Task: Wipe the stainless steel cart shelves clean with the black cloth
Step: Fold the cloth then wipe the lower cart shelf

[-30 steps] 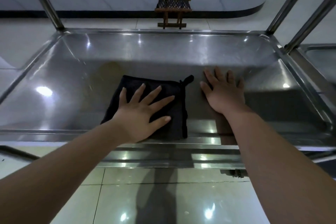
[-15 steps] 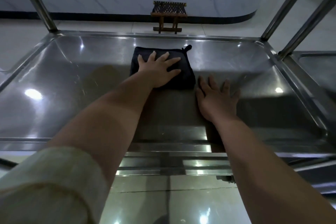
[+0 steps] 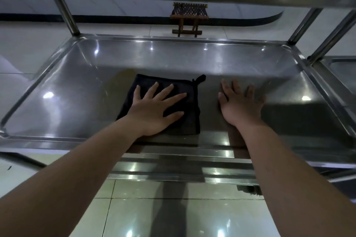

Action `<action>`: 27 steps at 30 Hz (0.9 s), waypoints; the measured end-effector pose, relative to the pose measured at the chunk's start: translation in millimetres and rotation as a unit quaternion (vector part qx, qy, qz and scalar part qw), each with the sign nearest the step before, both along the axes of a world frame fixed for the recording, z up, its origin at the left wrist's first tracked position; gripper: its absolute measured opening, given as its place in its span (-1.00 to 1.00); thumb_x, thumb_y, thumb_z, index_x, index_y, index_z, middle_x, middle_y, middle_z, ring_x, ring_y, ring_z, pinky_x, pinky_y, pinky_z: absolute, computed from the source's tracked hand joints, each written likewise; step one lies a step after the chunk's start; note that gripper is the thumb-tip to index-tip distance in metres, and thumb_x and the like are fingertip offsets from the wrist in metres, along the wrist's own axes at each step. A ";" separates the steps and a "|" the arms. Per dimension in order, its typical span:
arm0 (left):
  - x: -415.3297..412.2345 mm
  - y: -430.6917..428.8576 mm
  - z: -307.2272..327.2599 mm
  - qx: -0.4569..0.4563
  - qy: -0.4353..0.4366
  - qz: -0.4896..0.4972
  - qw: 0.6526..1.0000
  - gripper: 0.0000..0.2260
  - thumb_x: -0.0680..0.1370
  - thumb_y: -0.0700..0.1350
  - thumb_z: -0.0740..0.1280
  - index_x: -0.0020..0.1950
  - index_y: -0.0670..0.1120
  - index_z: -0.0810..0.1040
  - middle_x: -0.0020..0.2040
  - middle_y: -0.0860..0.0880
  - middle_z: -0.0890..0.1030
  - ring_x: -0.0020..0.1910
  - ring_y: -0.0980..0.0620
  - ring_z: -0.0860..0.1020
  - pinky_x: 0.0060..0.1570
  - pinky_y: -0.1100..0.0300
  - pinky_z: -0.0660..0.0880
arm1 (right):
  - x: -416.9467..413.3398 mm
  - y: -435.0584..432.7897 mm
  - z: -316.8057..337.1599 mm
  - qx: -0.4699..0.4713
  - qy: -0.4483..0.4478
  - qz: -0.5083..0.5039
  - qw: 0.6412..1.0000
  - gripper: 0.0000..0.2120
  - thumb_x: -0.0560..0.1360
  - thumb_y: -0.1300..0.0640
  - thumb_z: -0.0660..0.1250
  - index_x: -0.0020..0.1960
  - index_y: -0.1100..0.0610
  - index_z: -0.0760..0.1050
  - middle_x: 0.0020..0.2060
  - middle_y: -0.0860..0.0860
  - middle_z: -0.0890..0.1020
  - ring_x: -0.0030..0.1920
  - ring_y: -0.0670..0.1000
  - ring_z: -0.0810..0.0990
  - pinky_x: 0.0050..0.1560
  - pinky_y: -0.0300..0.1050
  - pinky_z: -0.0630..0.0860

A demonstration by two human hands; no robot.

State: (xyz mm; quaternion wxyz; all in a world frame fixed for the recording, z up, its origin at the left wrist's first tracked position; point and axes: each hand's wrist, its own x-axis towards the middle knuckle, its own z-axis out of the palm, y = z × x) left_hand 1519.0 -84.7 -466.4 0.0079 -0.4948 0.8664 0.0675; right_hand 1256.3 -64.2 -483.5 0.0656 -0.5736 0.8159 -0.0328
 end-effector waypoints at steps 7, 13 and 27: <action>-1.1 0.7 -0.8 0.002 0.005 -0.001 1.000 -0.45 0.45 0.47 -0.21 0.44 0.49 -0.19 0.58 0.22 -0.13 0.56 -0.04 -0.20 0.41 -0.29 -0.32 | 34.8 -14.7 4.8 -0.006 -0.017 0.044 0.999 -0.51 0.65 -0.11 -0.15 0.57 -0.18 -0.07 0.59 -0.12 -0.08 0.57 0.14 -0.20 0.45 0.39 -0.22; -11.6 -39.0 -1.2 0.002 0.018 0.019 1.000 -0.41 0.42 0.53 -0.19 0.45 0.49 -0.12 0.59 0.20 -0.07 0.57 -0.08 -0.14 0.39 -0.33 -0.27 | 32.4 -15.2 -1.6 0.007 0.007 0.063 0.998 -0.49 0.62 -0.23 -0.19 0.55 -0.25 -0.17 0.58 -0.11 -0.14 0.56 0.20 -0.17 0.42 0.42 -0.20; -74.0 -62.8 -4.1 -0.009 0.012 0.163 0.987 -0.42 0.48 0.47 -0.16 0.50 0.39 -0.07 0.61 0.04 -0.12 0.52 -0.30 -0.27 0.13 -0.57 -0.36 | 32.8 -15.0 -5.5 -0.010 0.012 0.066 0.998 -0.48 0.59 -0.26 -0.20 0.53 -0.28 -0.18 0.58 -0.12 -0.12 0.56 0.20 -0.16 0.43 0.42 -0.20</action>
